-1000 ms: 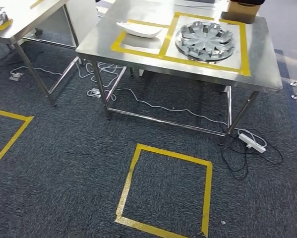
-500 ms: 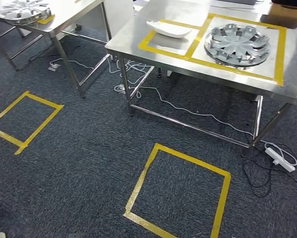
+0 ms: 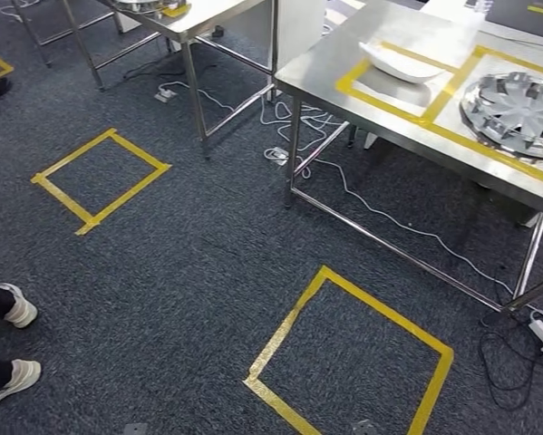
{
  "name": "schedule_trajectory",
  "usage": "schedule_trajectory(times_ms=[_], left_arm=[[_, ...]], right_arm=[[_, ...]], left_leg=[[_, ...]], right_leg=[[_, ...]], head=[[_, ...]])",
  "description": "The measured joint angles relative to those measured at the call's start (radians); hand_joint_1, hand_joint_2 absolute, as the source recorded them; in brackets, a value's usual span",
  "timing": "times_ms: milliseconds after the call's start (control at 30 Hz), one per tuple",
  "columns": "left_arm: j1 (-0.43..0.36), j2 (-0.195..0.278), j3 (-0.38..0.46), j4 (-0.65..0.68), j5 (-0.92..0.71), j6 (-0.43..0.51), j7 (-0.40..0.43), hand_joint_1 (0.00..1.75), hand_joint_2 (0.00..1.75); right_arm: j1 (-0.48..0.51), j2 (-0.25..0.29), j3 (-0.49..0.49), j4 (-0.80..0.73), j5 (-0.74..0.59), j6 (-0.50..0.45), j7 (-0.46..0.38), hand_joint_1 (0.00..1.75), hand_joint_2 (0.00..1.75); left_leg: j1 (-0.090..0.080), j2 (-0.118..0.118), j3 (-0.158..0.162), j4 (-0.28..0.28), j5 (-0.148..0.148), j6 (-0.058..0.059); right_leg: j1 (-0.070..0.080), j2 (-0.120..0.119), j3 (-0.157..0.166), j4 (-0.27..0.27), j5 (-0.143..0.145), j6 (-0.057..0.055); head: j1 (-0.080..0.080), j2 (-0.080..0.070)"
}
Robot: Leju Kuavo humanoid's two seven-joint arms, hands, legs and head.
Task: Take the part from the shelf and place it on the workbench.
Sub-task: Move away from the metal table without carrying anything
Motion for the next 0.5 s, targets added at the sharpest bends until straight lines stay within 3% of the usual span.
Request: schedule_trajectory(times_ms=[67,100,133,167,233,300,367,400,433,500], left_arm=[[-0.002,0.0,0.0,0.0,-0.005,0.0,0.004,0.0,0.0],[-0.002,0.001,0.0,0.001,-0.008,0.001,0.006,0.0,0.0],[-0.001,0.001,0.0,0.001,-0.01,0.002,0.007,0.0,0.0],[0.0,0.002,0.0,0.001,-0.012,0.003,0.008,0.0,0.0],[0.0,0.002,0.0,0.001,-0.016,0.006,0.007,0.0,0.0],[-0.003,0.004,-0.001,0.001,-0.017,0.008,0.006,0.0,0.0],[-0.001,0.005,-0.001,0.001,-0.018,0.008,0.006,0.0,0.0],[0.001,0.006,-0.001,0.001,-0.019,0.008,0.006,0.0,0.0],[0.002,0.006,-0.001,0.002,-0.019,0.009,0.008,0.0,0.0],[-0.001,0.006,-0.001,0.002,-0.02,0.01,0.011,0.0,0.0]], right_arm=[[-0.003,0.0,0.0,0.0,0.001,0.007,0.001,0.0,1.75],[-0.001,0.0,0.0,0.0,0.001,0.009,0.002,0.0,1.75],[0.002,0.0,0.0,0.0,0.002,0.011,0.004,0.0,1.75],[0.005,0.0,0.0,0.0,0.003,0.012,0.005,0.0,1.75],[0.01,0.0,0.0,0.0,0.004,0.014,0.006,0.0,1.75],[0.011,0.0,0.0,0.001,0.004,0.014,0.008,0.0,1.75],[0.011,0.0,0.0,0.002,0.003,0.015,0.009,0.0,1.75],[0.011,0.0,0.0,0.002,0.003,0.015,0.01,0.0,1.75],[0.011,0.001,0.0,0.001,0.003,0.015,0.01,0.0,1.75],[0.013,0.001,0.001,0.001,0.003,0.015,0.01,0.0,1.75]], left_leg=[[-0.001,-0.026,-0.001,0.0,0.001,0.004],[-0.001,-0.042,-0.001,0.0,0.001,0.004],[-0.001,-0.059,0.001,0.001,0.002,0.003],[0.0,-0.076,0.002,0.001,0.003,0.002],[0.0,-0.104,0.001,0.003,0.005,-0.005],[0.001,-0.127,-0.009,0.003,0.012,-0.018],[0.006,-0.151,-0.019,-0.002,0.021,-0.034],[0.006,-0.147,-0.023,0.0,0.02,-0.039],[0.005,-0.127,-0.032,0.016,0.008,-0.043],[0.0,-0.061,-0.08,0.112,-0.049,-0.049]], right_leg=[[-0.001,0.024,-0.057,0.126,-0.049,0.001],[-0.001,0.028,-0.067,0.149,-0.047,0.001],[-0.001,0.032,-0.059,0.128,-0.024,-0.001],[-0.002,0.04,-0.034,0.072,0.014,-0.003],[-0.011,0.094,0.025,-0.066,0.075,-0.005],[-0.016,0.139,0.051,-0.129,0.088,-0.009],[-0.015,0.127,0.052,-0.135,0.089,-0.02],[-0.015,0.113,0.054,-0.139,0.093,-0.027],[-0.015,0.098,0.056,-0.144,0.096,-0.035],[-0.012,0.063,0.059,-0.151,0.1,-0.045]], head=[[0.002,0.0],[0.002,0.0],[0.002,0.0],[0.002,0.0],[0.003,0.0],[0.002,0.0],[0.002,0.0],[0.002,0.0],[-0.003,0.0],[-0.011,0.0]])
